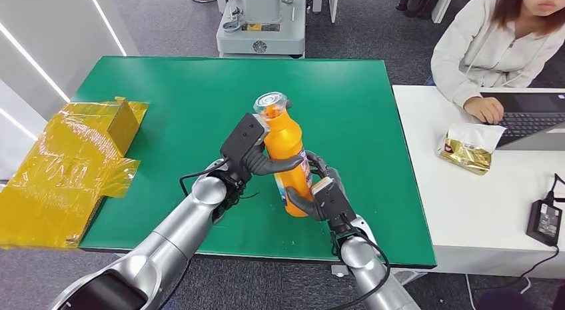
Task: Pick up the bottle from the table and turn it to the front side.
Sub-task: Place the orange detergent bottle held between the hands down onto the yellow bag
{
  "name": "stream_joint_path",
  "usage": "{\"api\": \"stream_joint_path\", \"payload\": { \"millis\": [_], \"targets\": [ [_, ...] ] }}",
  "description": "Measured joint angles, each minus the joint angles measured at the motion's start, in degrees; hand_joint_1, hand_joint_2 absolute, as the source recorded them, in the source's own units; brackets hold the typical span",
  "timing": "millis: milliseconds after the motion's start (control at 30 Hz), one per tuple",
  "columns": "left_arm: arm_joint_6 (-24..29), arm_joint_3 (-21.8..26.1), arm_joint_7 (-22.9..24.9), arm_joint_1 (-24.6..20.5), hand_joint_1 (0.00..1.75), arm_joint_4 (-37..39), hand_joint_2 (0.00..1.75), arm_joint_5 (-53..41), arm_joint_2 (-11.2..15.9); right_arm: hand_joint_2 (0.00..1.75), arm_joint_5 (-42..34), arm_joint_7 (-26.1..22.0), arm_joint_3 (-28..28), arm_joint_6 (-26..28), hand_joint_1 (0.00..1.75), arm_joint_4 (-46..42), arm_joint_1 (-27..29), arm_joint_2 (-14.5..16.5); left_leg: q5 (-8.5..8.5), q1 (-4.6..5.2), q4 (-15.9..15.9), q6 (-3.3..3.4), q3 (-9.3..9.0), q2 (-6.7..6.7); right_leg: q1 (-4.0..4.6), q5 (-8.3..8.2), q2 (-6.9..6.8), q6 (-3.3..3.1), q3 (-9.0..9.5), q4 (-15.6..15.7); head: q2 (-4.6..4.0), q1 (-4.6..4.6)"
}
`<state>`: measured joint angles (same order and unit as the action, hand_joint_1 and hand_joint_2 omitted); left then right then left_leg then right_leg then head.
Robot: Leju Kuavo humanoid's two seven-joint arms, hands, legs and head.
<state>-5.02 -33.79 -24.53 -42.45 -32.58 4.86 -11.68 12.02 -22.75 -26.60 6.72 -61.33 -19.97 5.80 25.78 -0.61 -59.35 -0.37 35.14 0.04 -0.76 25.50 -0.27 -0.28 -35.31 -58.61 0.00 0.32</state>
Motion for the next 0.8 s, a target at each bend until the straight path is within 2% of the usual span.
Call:
{"api": "stream_joint_path", "payload": {
  "millis": [67, 100, 167, 433, 467, 567, 600, 733, 800],
  "targets": [
    [-0.7, 0.0, 0.0, -0.1, 1.5, 0.7, 1.75, 0.5, 0.1, 1.75, 0.0, 0.0, 0.0, 0.0, 1.75, 0.4, 0.0, 0.0, 0.0, 0.0, 0.0, 0.0, 0.0, 0.0, 0.0, 0.0, 0.0, 0.0, 0.0, 0.0, 0.0, 0.01],
    [-1.3, 0.0, 0.1, -0.2, 1.75, 0.9, 1.75, 0.9, 0.2, 1.75, 0.0, 0.0, 0.0, 0.0, 1.75, 0.6, 0.0, 0.0, 0.0, 0.0, 0.0, 0.0, 0.01, 0.0, 0.0, 0.0, 0.0, 0.0, 0.0, 0.0, 0.0, 0.01],
    [-2.8, 0.1, 0.1, -0.2, 1.75, 1.2, 1.75, 2.1, 0.4, 1.75, -0.1, -0.3, -0.1, 0.0, 1.75, 0.9, 0.0, 0.0, 0.0, 0.0, 0.0, 0.0, 0.01, 0.0, 0.0, 0.0, 0.0, 0.0, 0.0, 0.0, 0.0, 0.01],
    [-6.7, 1.2, 0.5, -0.2, 1.75, 1.3, 1.75, 6.1, 0.9, 1.75, -0.3, -1.5, -0.2, 0.2, 1.45, 2.0, -0.3, -0.1, 0.0, 0.0, 0.0, 0.0, 0.0, 0.0, 0.0, 0.0, 0.0, 0.0, 0.0, 0.0, 0.0, 0.0],
    [-6.8, 1.3, 0.6, -0.2, 1.75, 1.3, 1.75, 6.3, 0.9, 1.75, -0.4, -1.5, -0.2, 0.2, 1.35, 2.2, -0.4, -0.1, 0.0, 0.0, 0.0, 0.0, 0.0, 0.0, 0.0, 0.0, 0.0, 0.0, 0.0, 0.0, 0.0, 0.01],
    [-6.8, 1.6, 0.6, -0.3, 1.75, 1.3, 1.75, 7.2, 0.9, 1.75, -0.6, -1.9, -0.5, 0.4, 0.25, 2.6, -0.8, -0.1, 0.0, 0.0, 0.0, 0.0, 0.0, 0.0, 0.0, 0.0, 0.0, 0.0, 0.0, 0.0, 0.0, 0.0],
    [-6.8, 1.8, 0.6, -0.4, 1.75, 1.3, 1.75, 7.6, 0.9, 1.75, -0.7, -2.1, -0.5, 0.6, 0.01, 2.8, -0.9, -0.1, 0.0, 0.0, 0.0, 0.0, 0.0, 0.0, 0.0, 0.0, 0.0, 0.0, 0.0, 0.0, 0.0, 0.0],
    [-6.0, 2.5, 0.6, -0.9, 1.75, 1.3, 1.75, 8.3, 1.0, 1.75, -0.9, -2.4, -1.0, 1.0, 0.0, 2.9, -1.1, -0.1, 0.0, 0.0, 0.0, 0.0, -0.01, 0.01, 0.0, 0.0, 0.01, 0.0, -0.01, 0.0, 0.0, 0.0],
    [-3.1, 2.6, -0.6, -1.3, 1.75, 1.3, 1.75, 6.1, 1.2, 1.75, -0.8, -2.1, -1.0, 1.1, 0.0, 2.4, -0.5, -0.2, 0.0, 0.0, 0.0, 0.0, -0.01, 0.01, 0.0, 0.0, 0.01, 0.0, -0.02, 0.0, 0.0, 0.01]
  ]
}}
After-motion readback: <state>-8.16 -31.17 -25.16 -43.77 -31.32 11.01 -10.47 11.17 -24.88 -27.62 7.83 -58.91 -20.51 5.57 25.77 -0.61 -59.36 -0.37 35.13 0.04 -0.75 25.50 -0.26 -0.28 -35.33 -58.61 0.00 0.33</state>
